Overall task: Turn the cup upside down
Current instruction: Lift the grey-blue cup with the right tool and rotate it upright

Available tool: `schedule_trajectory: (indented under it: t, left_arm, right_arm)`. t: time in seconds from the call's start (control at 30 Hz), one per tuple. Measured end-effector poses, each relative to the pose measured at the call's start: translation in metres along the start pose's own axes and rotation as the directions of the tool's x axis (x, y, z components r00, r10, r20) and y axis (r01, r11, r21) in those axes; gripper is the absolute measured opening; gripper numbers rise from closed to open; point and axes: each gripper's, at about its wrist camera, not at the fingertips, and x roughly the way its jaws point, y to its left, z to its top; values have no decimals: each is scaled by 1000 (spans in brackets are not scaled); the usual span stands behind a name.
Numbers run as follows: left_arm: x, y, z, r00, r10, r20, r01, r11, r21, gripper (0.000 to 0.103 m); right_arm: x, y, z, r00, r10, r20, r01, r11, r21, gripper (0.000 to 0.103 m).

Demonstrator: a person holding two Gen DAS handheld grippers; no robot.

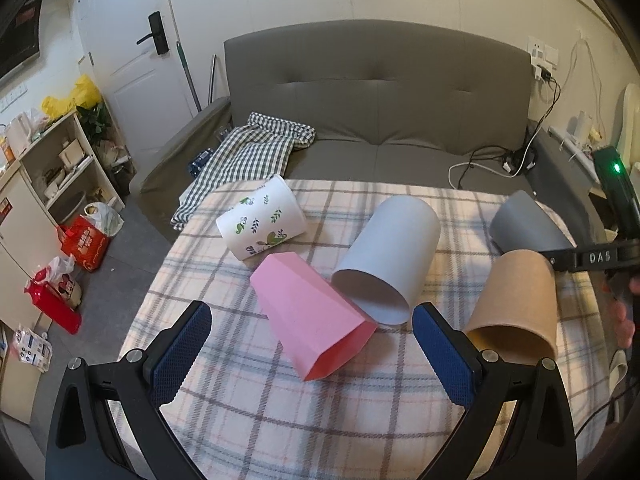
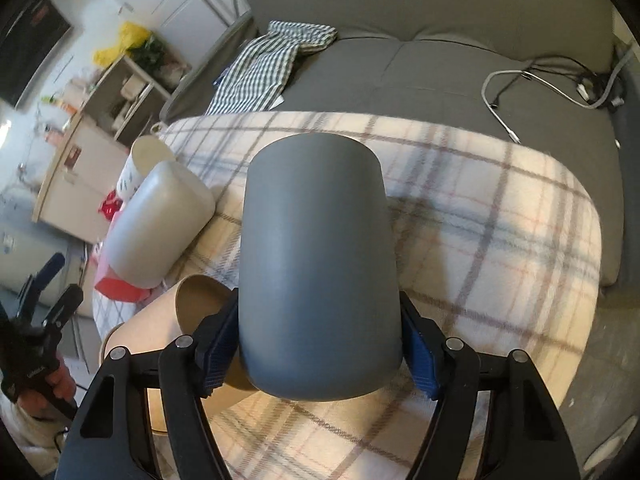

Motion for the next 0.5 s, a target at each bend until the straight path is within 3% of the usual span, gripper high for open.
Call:
schedule_trajectory:
  t: [0.13, 0.27, 0.4, 0.5]
  left_arm:
    - [-15, 6, 0, 1000, -12, 23, 12, 1000, -10, 103]
    - [-31, 15, -3, 998, -25, 49, 27, 999, -24, 103]
    - [-49, 27, -11, 997, -38, 69, 41, 998, -40, 103]
    - [-61, 38, -21, 995, -48, 87, 52, 998, -38, 103]
  right_arm:
    - [-22, 0, -17, 993, -102, 67, 99, 994, 49, 71]
    - [-64, 24, -44, 941, -300, 156, 293, 954, 65, 71]
    - [-100, 65, -76, 895, -378, 238, 364, 926, 101, 71]
    - [-113, 108, -100, 885, -381, 269, 363, 925, 113, 71]
